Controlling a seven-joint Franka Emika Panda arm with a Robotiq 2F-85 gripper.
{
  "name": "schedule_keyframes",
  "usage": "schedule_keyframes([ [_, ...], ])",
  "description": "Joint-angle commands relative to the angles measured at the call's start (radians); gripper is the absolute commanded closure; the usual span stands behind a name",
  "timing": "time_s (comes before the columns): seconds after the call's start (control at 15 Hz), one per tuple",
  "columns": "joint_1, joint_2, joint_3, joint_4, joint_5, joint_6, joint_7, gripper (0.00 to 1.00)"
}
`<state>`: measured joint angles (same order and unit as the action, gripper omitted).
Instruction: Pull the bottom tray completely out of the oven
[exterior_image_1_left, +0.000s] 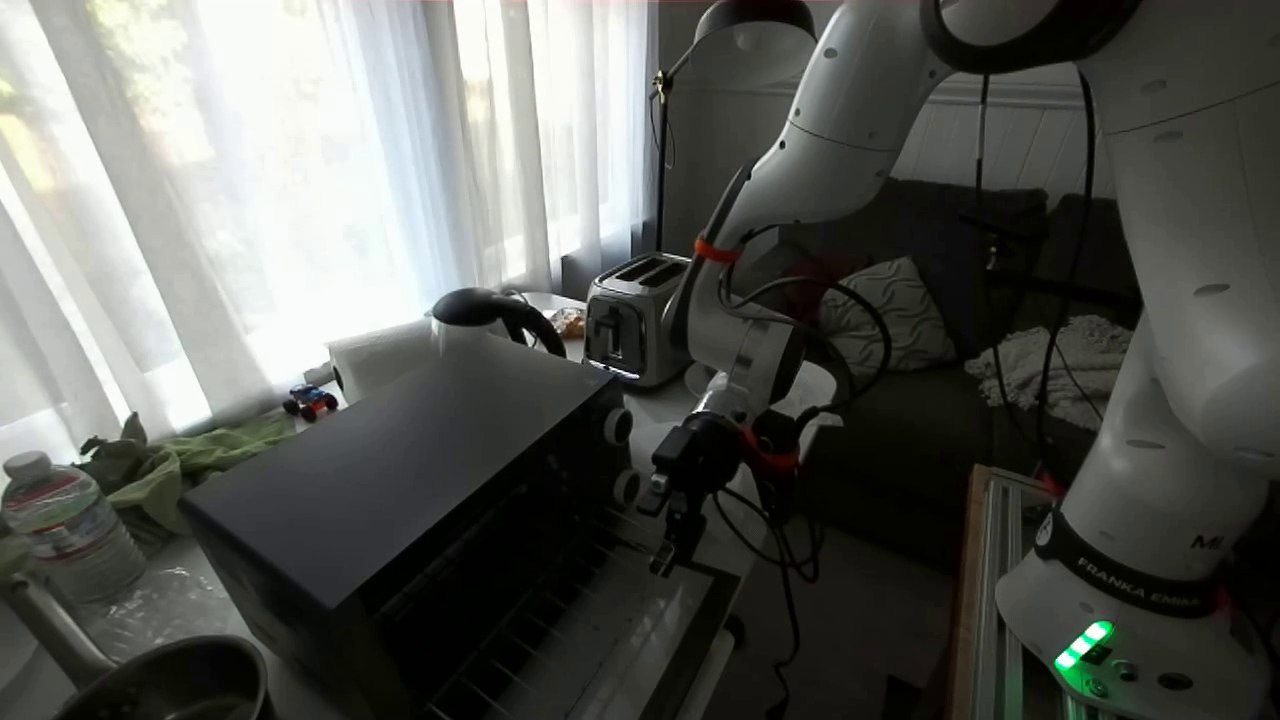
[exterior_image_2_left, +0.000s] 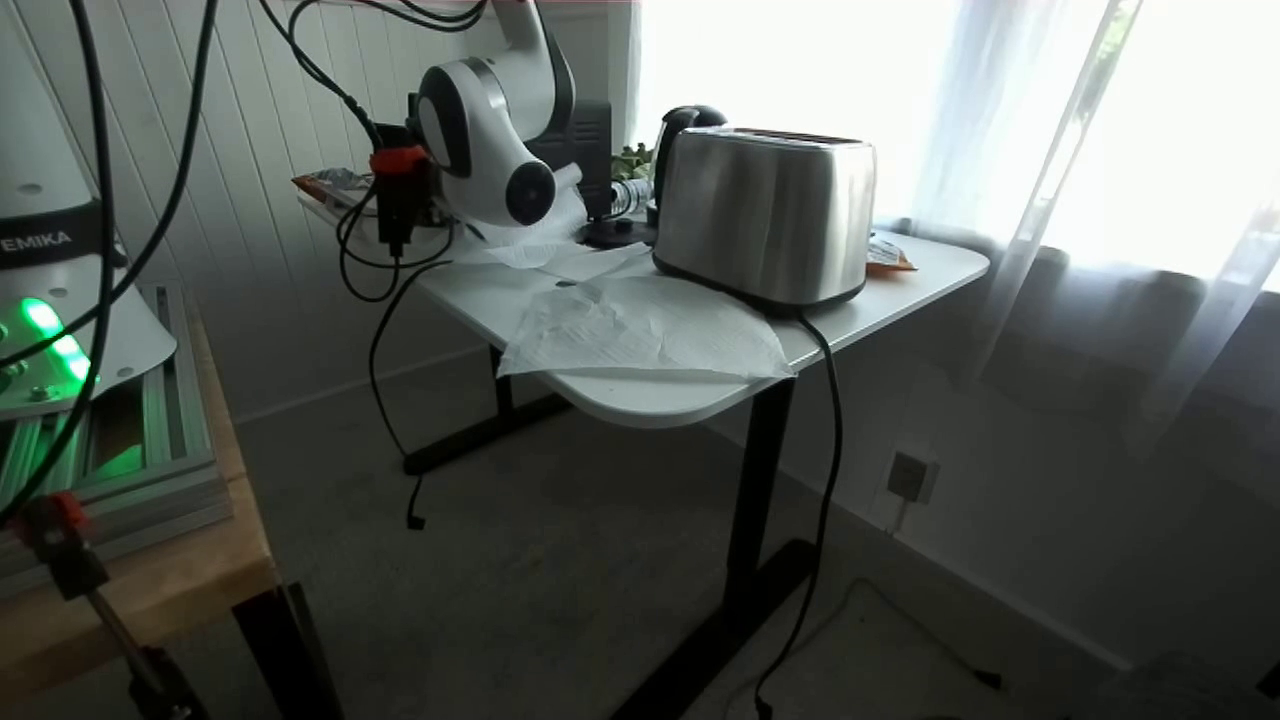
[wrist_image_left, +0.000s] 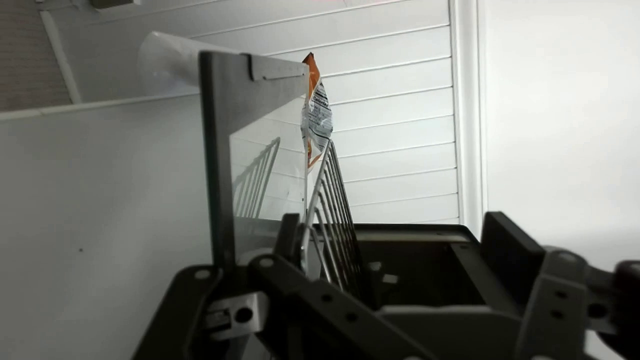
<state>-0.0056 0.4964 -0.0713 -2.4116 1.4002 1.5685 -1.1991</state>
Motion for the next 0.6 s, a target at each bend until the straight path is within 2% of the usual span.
schedule_keyframes([
  [0.0,-0.003,0.011,0.0,0.013,-0.02,-0.006,0.019,0.39],
  [0.07,-0.006,0.008,-0.004,0.009,-0.02,-0.003,0.016,0.39],
  [0.2,-0.009,-0.004,-0.012,-0.002,-0.022,0.003,0.019,0.53],
  [0.33,-0.008,-0.008,-0.014,-0.004,-0.027,0.005,0.021,0.55],
  [0.53,-0.005,0.002,-0.011,0.006,-0.035,-0.001,0.03,0.34],
])
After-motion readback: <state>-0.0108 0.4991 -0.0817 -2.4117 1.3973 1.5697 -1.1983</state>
